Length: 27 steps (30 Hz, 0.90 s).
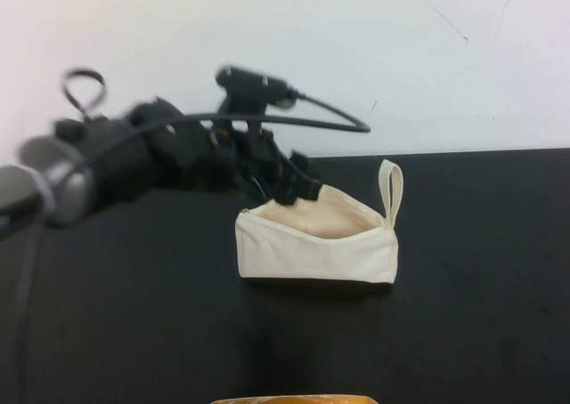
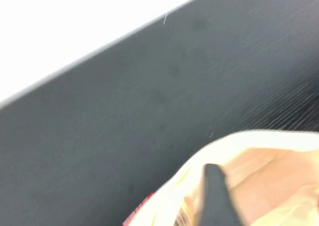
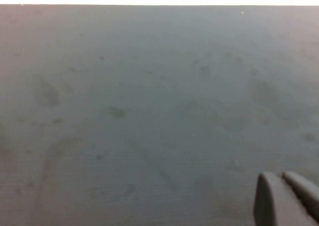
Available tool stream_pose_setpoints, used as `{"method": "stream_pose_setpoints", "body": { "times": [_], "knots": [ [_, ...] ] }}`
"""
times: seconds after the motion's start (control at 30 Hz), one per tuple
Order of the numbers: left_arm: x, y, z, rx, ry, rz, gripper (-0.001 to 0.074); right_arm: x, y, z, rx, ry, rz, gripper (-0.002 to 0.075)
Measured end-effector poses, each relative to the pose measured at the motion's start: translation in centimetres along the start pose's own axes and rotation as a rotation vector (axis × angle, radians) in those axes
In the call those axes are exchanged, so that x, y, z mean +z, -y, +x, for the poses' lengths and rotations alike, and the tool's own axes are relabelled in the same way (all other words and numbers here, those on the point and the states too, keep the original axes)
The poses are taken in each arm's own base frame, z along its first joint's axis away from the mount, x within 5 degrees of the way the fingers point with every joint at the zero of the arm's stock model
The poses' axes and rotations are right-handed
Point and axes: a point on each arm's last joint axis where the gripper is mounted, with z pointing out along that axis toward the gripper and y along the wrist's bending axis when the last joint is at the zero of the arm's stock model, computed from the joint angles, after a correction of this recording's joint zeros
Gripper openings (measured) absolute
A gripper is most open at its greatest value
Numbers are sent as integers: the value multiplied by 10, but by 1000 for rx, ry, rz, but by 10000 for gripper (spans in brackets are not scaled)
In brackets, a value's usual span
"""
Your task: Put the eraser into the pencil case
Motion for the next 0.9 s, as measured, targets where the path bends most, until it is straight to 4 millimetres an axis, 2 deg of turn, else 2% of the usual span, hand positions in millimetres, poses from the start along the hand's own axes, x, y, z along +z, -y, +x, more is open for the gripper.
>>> {"method": "stream_pose_setpoints", "body": {
  "times": [0.07, 0.13, 0.2, 0.27, 0.4, 0.53, 0.67, 0.8, 0.9],
  "knots": [
    [-21, 6, -11, 62, 27, -1, 330, 0, 0, 0, 0, 0, 0, -1],
    [-49, 13, -23, 129, 57, 3, 173, 0, 0, 0, 0, 0, 0, -1],
    [-78, 22, -30, 172, 86, 9, 82, 0, 0, 0, 0, 0, 0, -1],
    [-104, 30, -30, 181, 101, 22, 35, 0, 0, 0, 0, 0, 0, -1],
    [-153, 46, -16, 184, 129, 39, 7, 0, 0, 0, 0, 0, 0, -1],
    [-195, 57, 11, 192, 166, 34, 1, 0, 0, 0, 0, 0, 0, -1],
    [-223, 67, 38, 216, 165, 50, 1, 0, 0, 0, 0, 0, 0, -1],
    [-243, 79, 69, 248, 61, 134, 0, 0, 0, 0, 0, 0, 0, -1],
    [-258, 84, 79, 280, 41, 145, -2, 0, 0, 0, 0, 0, 0, -1]
  ]
}}
